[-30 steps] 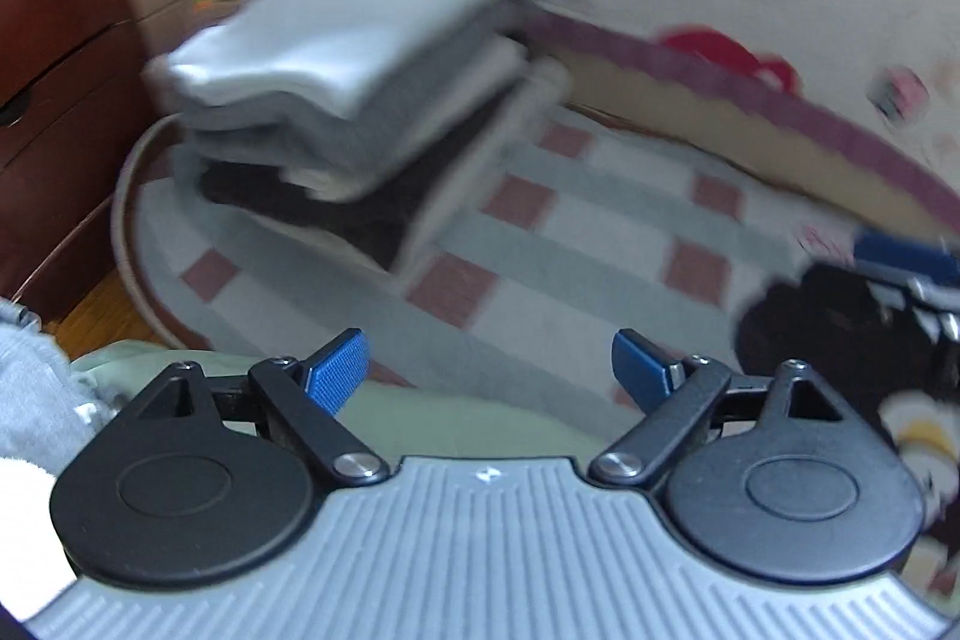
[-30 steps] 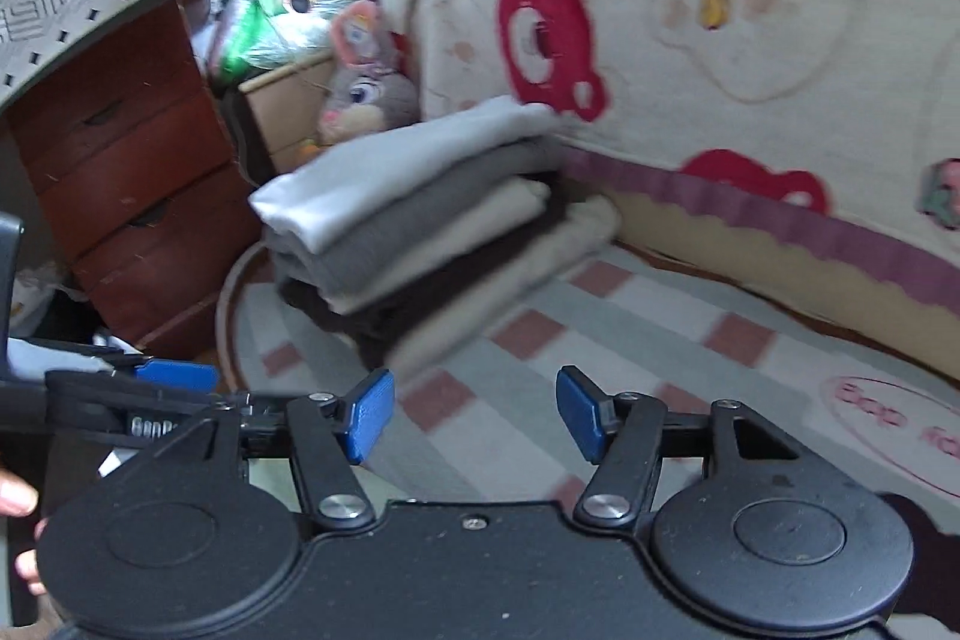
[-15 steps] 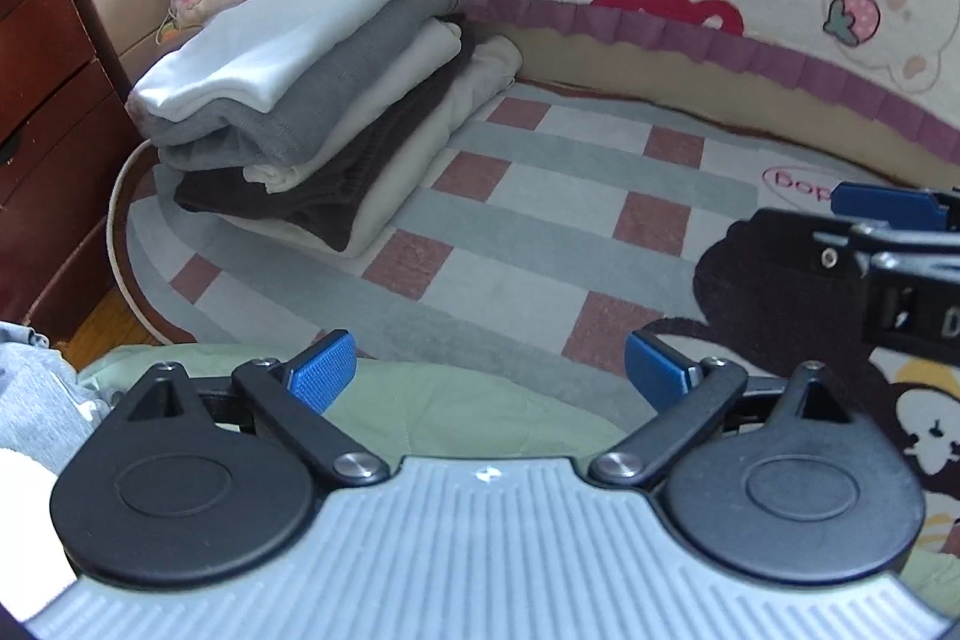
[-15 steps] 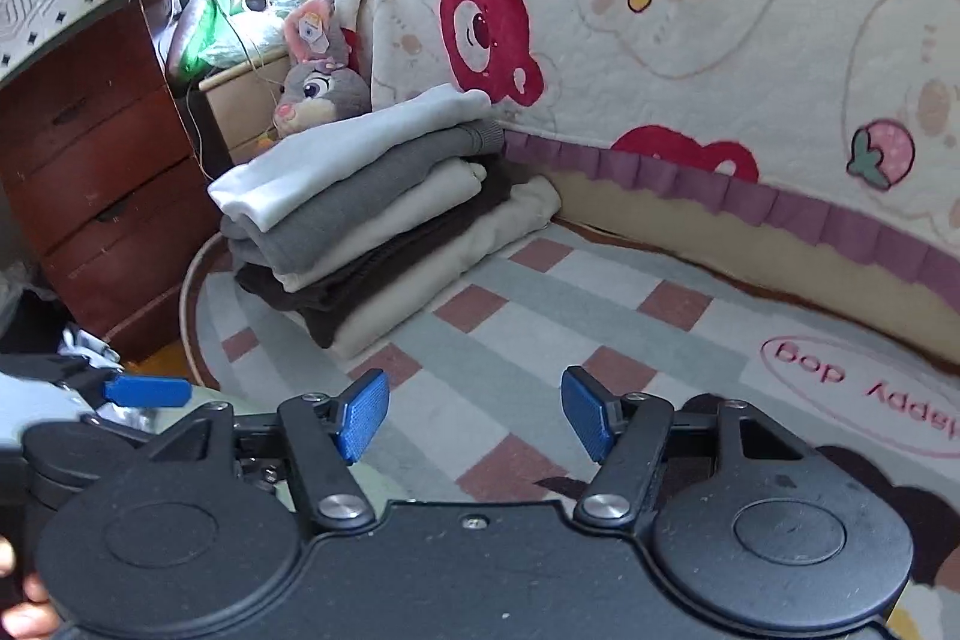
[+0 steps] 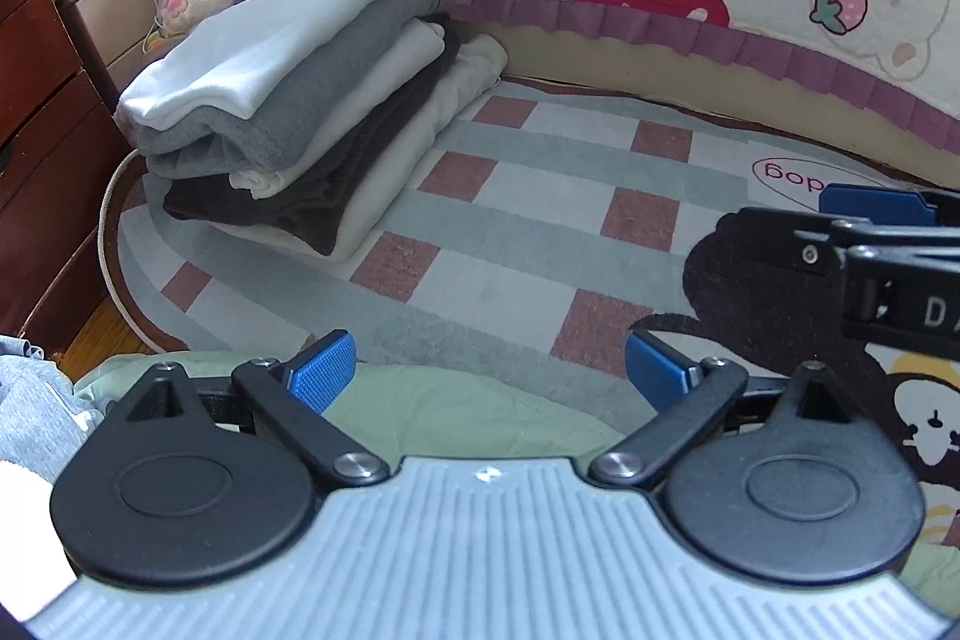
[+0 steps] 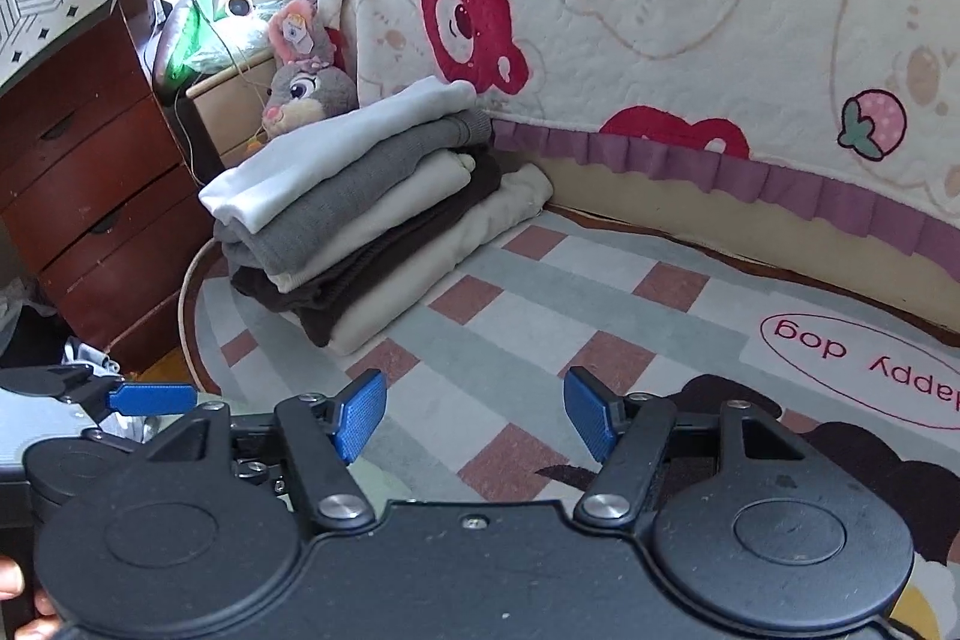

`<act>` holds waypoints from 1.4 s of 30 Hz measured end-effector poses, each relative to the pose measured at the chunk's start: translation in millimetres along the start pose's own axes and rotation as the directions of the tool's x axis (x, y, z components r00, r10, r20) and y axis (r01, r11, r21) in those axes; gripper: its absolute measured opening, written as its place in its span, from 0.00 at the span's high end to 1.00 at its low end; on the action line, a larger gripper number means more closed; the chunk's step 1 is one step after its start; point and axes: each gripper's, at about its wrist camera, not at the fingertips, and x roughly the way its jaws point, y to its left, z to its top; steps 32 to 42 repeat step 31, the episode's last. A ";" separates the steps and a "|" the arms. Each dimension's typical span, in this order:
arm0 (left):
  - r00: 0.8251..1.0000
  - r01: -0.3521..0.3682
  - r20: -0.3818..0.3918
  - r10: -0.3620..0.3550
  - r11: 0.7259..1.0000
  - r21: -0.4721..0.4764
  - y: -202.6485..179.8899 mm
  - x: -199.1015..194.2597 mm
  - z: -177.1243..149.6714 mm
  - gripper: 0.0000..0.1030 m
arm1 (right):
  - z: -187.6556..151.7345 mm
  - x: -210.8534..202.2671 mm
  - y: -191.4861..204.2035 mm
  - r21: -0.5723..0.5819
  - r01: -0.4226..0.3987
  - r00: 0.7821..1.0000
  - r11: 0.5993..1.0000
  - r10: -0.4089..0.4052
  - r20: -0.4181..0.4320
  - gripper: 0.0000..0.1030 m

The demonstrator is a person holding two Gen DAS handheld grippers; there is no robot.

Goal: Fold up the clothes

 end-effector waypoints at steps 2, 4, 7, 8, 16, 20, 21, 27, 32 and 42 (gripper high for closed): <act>1.000 0.004 0.010 -0.004 1.000 -0.008 1.7 -0.6 -0.4 0.05 | -0.2 1.0 1.6 -0.002 -0.002 1.000 1.000 0.002 -0.004 0.31; 1.000 0.004 0.019 -0.004 1.000 -0.013 3.6 -0.6 -0.7 0.05 | -0.3 1.2 1.9 0.001 -0.003 1.000 1.000 0.004 -0.004 0.31; 1.000 0.004 0.018 -0.004 1.000 -0.018 6.1 0.1 0.0 0.05 | -0.2 1.3 1.6 0.007 -0.003 1.000 1.000 0.003 -0.006 0.31; 1.000 0.013 0.011 -0.013 1.000 -0.021 6.9 1.3 0.2 0.03 | -0.2 1.5 1.4 0.009 -0.005 1.000 1.000 0.005 -0.007 0.31; 1.000 0.017 0.008 -0.016 0.999 -0.027 7.3 1.3 -1.8 0.01 | -0.4 4.2 4.1 0.000 -0.013 0.999 1.000 0.013 -0.030 0.31; 1.000 0.006 0.011 -0.006 1.000 -0.019 7.9 3.0 -1.9 0.00 | -1.3 5.3 6.3 -0.009 -0.017 0.999 1.000 0.017 -0.036 0.31; 1.000 0.006 0.007 -0.006 1.000 -0.022 8.0 3.5 -1.9 0.00 | -1.7 5.5 6.5 -0.010 -0.018 0.999 1.000 0.018 -0.039 0.31; 1.000 0.003 0.001 -0.003 1.000 -0.016 7.1 2.8 -2.4 0.00 | -3.0 5.9 7.8 -0.014 -0.029 0.998 0.999 0.029 -0.050 0.31; 1.000 -0.004 0.002 0.004 1.000 -0.010 6.9 2.6 -2.6 0.00 | -2.9 7.1 8.6 -0.017 -0.036 0.998 0.999 0.035 -0.055 0.32; 1.000 -0.004 0.002 0.004 1.000 -0.010 6.9 2.6 -2.6 0.00 | -2.9 7.1 8.6 -0.017 -0.036 0.998 0.999 0.035 -0.055 0.32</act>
